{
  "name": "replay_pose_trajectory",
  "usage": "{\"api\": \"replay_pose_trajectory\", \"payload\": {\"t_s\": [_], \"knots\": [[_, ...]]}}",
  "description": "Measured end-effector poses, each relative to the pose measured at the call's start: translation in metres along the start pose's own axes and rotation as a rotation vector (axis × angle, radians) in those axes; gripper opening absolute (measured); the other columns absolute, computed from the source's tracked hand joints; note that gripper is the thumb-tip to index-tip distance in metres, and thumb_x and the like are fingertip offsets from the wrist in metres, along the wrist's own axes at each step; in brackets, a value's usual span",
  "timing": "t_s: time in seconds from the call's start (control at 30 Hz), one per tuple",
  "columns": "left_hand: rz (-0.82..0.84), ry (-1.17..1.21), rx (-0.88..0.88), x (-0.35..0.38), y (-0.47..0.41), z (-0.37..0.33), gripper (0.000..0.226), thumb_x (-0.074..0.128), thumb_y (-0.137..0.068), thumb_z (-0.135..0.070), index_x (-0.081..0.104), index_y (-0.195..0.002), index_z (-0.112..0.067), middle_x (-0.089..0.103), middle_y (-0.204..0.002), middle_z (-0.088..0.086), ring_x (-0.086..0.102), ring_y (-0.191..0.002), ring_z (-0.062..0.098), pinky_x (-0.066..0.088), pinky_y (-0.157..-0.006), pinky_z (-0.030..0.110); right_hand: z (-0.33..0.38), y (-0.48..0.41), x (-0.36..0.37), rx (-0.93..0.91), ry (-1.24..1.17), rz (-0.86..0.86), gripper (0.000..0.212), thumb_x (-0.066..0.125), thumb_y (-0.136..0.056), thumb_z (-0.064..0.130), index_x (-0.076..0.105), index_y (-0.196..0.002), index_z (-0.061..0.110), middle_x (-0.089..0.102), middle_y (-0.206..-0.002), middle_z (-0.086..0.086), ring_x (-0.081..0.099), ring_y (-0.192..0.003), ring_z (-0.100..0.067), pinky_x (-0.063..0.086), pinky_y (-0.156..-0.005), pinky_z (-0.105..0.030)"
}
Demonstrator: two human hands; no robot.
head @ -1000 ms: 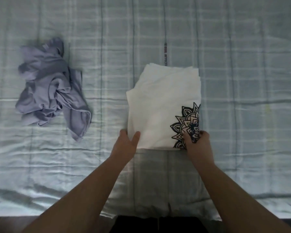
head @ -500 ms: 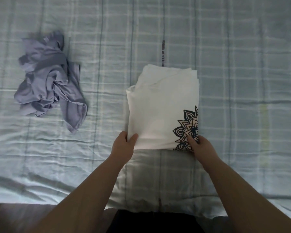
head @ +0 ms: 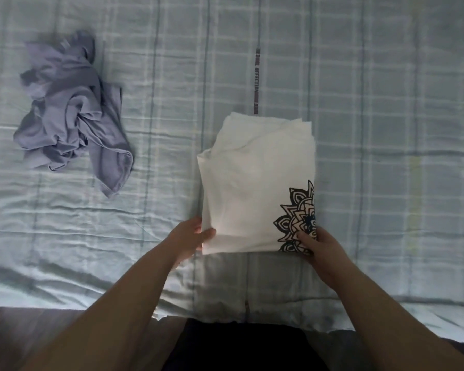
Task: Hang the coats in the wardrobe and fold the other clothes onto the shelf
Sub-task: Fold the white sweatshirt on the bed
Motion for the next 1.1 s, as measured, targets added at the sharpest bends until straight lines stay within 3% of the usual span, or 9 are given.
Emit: {"api": "replay_pose_trajectory", "payload": {"t_s": [0.1, 0.23, 0.37, 0.47, 0.57, 0.7, 0.87, 1.0, 1.1], "knots": [[-0.023, 0.054, -0.022, 0.003, 0.005, -0.003, 0.041, 0.067, -0.091, -0.033, 0.060, -0.130, -0.020, 0.068, -0.123, 0.000, 0.067, -0.107, 0.022, 0.054, -0.096, 0.047, -0.001, -0.001, -0.002, 0.023, -0.087, 0.012, 0.026, 0.057, -0.093, 0.000, 0.064, -0.117, 0.004, 0.071, -0.115, -0.016, 0.071, -0.092, -0.022, 0.058, -0.075, -0.033], [0.021, 0.454, -0.106, 0.010, 0.019, 0.001, 0.032, 0.060, -0.098, -0.018, 0.057, -0.126, -0.004, 0.065, -0.127, 0.012, 0.064, -0.115, 0.032, 0.053, -0.098, 0.050, 0.003, 0.012, -0.004, 0.056, -0.161, 0.050, 0.034, 0.051, -0.091, -0.008, 0.060, -0.120, 0.007, 0.069, -0.116, -0.020, 0.071, -0.089, -0.025, 0.059, -0.074, -0.035], [-0.041, 0.521, -0.083, 0.006, 0.033, -0.009, 0.036, 0.061, -0.097, -0.017, 0.052, -0.129, -0.003, 0.060, -0.127, 0.018, 0.067, -0.108, 0.033, 0.059, -0.084, 0.046, 0.027, 0.039, -0.014, -0.107, 0.080, 0.034, 0.060, 0.055, -0.094, -0.001, 0.042, -0.140, 0.035, 0.075, -0.100, -0.011, 0.073, -0.088, -0.024, 0.058, -0.074, -0.038], [0.010, 0.534, -0.019, -0.004, 0.042, -0.035, 0.050, 0.064, -0.095, -0.019, 0.046, -0.141, -0.021, 0.061, -0.130, 0.011, 0.071, -0.101, 0.032, 0.059, -0.073, 0.043, 0.063, 0.058, -0.012, -0.209, 0.261, 0.129, 0.062, 0.054, -0.097, 0.005, 0.041, -0.140, 0.047, 0.076, -0.100, -0.008, 0.073, -0.087, -0.026, 0.057, -0.070, -0.040], [0.066, 0.528, 0.032, -0.016, 0.048, -0.075, 0.049, 0.060, -0.097, -0.021, 0.047, -0.137, -0.047, 0.068, -0.118, 0.003, 0.072, -0.081, 0.030, 0.060, -0.063, 0.041, 0.102, 0.062, -0.005, -0.201, 0.257, 0.155, 0.044, 0.056, -0.095, 0.009, 0.062, -0.128, 0.038, 0.076, -0.102, -0.002, 0.071, -0.072, -0.023, 0.054, -0.056, -0.035], [0.188, 0.609, 0.039, -0.024, 0.041, -0.130, 0.013, 0.059, -0.094, -0.032, 0.062, -0.095, -0.020, 0.051, -0.069, 0.003, 0.051, -0.052, 0.017, 0.051, -0.049, 0.027, 0.145, 0.039, 0.010, -0.006, 0.013, 0.159, 0.028, 0.066, -0.080, 0.032, 0.070, -0.095, 0.009, 0.064, -0.068, -0.010, 0.052, -0.048, -0.018, 0.043, -0.042, -0.023], [0.088, 1.012, 0.012, -0.041, -0.003, -0.172, 0.046, 0.039, -0.103, -0.027, 0.047, -0.131, 0.008, 0.070, -0.112, 0.025, 0.072, -0.100, 0.033, 0.061, -0.075, 0.046, 0.196, -0.001, 0.026, 0.143, -0.335, 0.156, 0.030, 0.055, -0.082, 0.021, 0.076, -0.071, 0.002, 0.074, -0.071, -0.010, 0.071, -0.058, -0.014, 0.056, -0.048, -0.023], [0.090, 1.130, 0.042, -0.042, -0.031, -0.196, 0.050, 0.043, -0.101, -0.021, 0.033, -0.141, 0.006, 0.062, -0.125, 0.030, 0.066, -0.112, 0.039, 0.056, -0.091, 0.050, 0.214, -0.037, 0.039, 0.141, -0.542, 0.088, 0.041, 0.053, -0.082, 0.009, 0.058, -0.115, -0.016, 0.073, -0.100, -0.023, 0.075, -0.084, -0.026, 0.062, -0.065, -0.034], [-0.153, 1.014, 0.101, -0.039, -0.042, -0.205, 0.035, 0.048, -0.098, -0.011, 0.042, -0.132, -0.001, 0.063, -0.119, 0.026, 0.068, -0.103, 0.036, 0.055, -0.087, 0.047, 0.221, -0.058, 0.049, 0.065, -0.547, -0.031, 0.039, 0.037, -0.099, 0.011, 0.041, -0.133, -0.008, 0.072, -0.097, -0.027, 0.075, -0.083, -0.032, 0.062, -0.062, -0.039]]}}
Point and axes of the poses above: each hand's wrist, its own y-axis away from the middle knuckle, its own x-axis out of the palm, z = x × y, the point moved 4 cm from there along -y, towards the middle knuckle
